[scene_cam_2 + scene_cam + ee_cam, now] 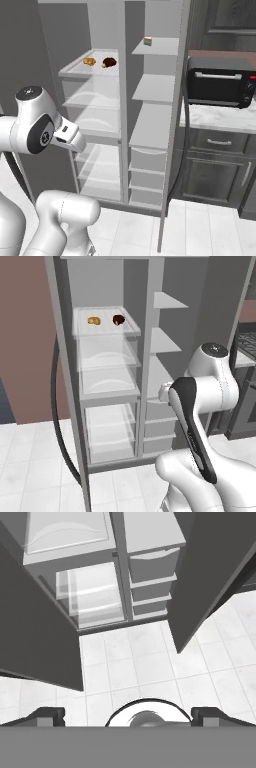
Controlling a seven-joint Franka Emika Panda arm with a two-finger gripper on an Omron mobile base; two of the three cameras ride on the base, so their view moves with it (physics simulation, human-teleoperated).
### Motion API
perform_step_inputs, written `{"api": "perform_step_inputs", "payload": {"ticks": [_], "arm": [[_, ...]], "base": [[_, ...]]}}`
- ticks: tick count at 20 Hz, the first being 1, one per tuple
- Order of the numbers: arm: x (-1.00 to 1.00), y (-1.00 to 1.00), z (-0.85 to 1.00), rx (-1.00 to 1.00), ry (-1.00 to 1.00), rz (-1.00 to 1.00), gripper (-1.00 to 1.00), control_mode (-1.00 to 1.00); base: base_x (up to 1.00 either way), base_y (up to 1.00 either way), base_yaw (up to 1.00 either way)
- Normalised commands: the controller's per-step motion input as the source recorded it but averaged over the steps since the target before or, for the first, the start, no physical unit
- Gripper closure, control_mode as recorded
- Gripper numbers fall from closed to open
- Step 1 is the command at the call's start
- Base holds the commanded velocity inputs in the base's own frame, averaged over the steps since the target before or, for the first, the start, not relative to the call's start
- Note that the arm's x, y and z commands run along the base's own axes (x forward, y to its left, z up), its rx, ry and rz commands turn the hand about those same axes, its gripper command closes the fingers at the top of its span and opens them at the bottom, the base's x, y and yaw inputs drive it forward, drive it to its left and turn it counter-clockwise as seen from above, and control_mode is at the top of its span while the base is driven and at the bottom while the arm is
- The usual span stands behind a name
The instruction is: Pick up the frozen steak from the freezer, place it on any shelf in the fridge, and close the fridge and freezer doors when done.
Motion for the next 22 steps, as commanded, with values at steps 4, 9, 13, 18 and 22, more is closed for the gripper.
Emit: {"api": "perform_step_inputs", "payload": {"ticks": [4, 9, 13, 18, 22], "arm": [[0.00, 0.00, 0.00, 0.00, 0.00, 0.00, -1.00, 1.00], [0.00, 0.00, 0.00, 0.00, 0.00, 0.00, -1.00, 1.00], [0.00, 0.00, 0.00, 0.00, 0.00, 0.00, -1.00, 1.00], [0.00, 0.00, 0.00, 0.00, 0.00, 0.00, -1.00, 1.00], [0.00, 0.00, 0.00, 0.00, 0.00, 0.00, -1.00, 1.00]], "base": [[0.00, 0.25, 0.00], [0.00, 0.34, 0.00], [0.00, 0.22, 0.00], [-0.13, 0.00, 0.00], [-0.12, 0.00, 0.00]]}}
